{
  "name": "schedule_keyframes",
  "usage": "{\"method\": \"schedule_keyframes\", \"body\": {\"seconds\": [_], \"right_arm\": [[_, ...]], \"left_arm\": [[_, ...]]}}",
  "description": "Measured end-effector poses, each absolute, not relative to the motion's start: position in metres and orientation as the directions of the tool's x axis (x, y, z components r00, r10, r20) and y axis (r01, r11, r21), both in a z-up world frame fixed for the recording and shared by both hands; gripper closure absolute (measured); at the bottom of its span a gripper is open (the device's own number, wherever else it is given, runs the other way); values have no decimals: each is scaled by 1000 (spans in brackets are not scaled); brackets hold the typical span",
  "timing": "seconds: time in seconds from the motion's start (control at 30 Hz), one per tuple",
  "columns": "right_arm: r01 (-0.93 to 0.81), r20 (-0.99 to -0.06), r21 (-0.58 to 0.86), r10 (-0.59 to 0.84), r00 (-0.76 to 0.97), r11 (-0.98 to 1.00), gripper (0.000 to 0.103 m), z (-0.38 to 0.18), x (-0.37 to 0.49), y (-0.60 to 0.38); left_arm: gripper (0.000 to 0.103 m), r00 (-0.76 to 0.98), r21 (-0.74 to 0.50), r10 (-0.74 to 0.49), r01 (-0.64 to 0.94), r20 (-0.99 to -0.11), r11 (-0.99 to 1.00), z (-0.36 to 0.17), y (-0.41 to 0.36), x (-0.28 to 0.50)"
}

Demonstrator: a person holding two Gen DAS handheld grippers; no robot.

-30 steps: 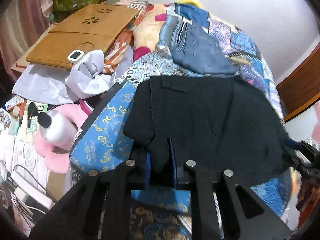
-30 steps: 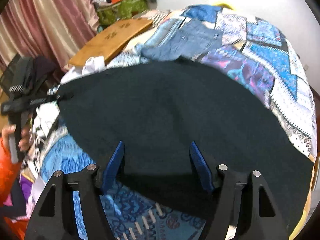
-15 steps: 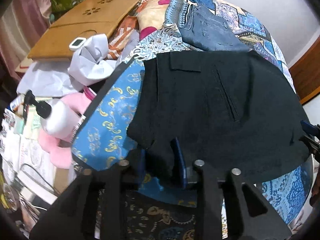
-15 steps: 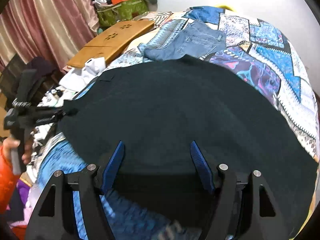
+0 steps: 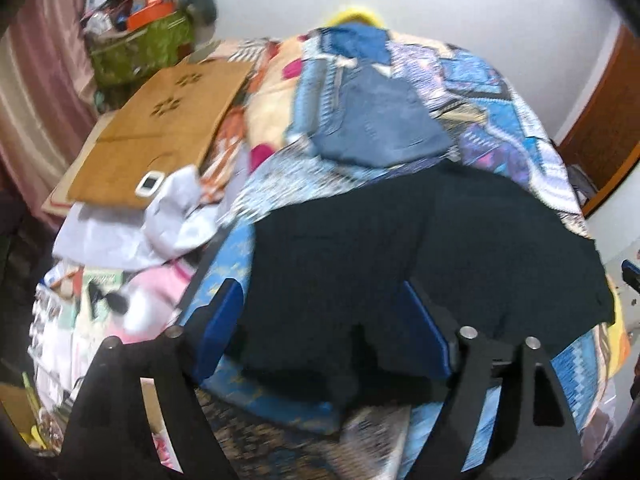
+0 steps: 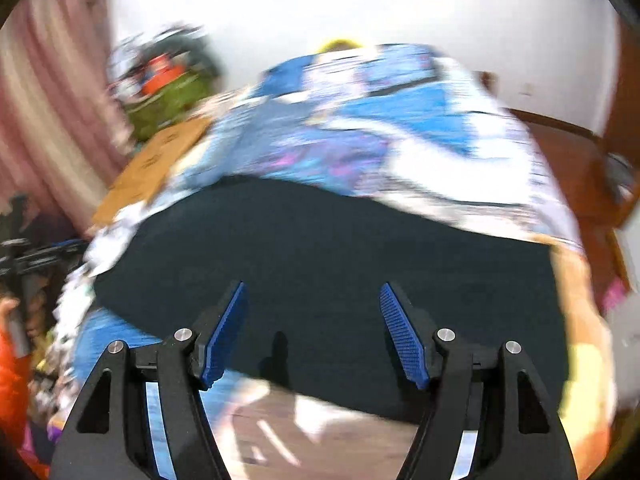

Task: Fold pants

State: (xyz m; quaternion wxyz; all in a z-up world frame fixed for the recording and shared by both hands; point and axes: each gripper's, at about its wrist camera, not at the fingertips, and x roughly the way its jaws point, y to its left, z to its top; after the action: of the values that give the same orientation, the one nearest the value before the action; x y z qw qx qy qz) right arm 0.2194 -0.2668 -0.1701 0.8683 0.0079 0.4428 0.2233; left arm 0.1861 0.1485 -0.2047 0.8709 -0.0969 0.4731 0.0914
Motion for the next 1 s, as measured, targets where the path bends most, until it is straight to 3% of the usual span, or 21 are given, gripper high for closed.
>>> {"method": "schedule_keyframes", "body": {"seconds": [0.23, 0.47, 0.53, 0.67, 0.87, 0.97, 1.0], "right_arm": [[-132, -799, 227, 262, 542, 965, 38, -196, 245, -379], [-51, -827, 175, 175, 534, 983, 38, -221, 279, -417], [-61, -832, 146, 156, 532, 987, 42, -229, 289, -417], [-104, -849, 106, 145, 507, 989, 60, -245, 312, -420], [-160, -869, 126, 187, 458, 979, 61, -265, 332, -421], [-162, -869, 112, 176, 463, 980, 68, -268, 332, -419], [-167, -866, 101, 169, 470, 981, 75, -268, 330, -417]], "left_arm": [[17, 541, -50, 53, -173, -839, 984, -200, 97, 236], [15, 502, -34, 46, -150, -864, 988, -215, 71, 281], [15, 492, -9, 63, -144, -868, 990, -221, 65, 288], [15, 458, -11, 51, -131, -887, 991, -236, 57, 295], [12, 432, -17, 47, -144, -901, 990, -255, 55, 299], [9, 433, -35, 39, -162, -900, 986, -257, 58, 299], [9, 432, -40, 35, -164, -901, 986, -258, 59, 298]]}}
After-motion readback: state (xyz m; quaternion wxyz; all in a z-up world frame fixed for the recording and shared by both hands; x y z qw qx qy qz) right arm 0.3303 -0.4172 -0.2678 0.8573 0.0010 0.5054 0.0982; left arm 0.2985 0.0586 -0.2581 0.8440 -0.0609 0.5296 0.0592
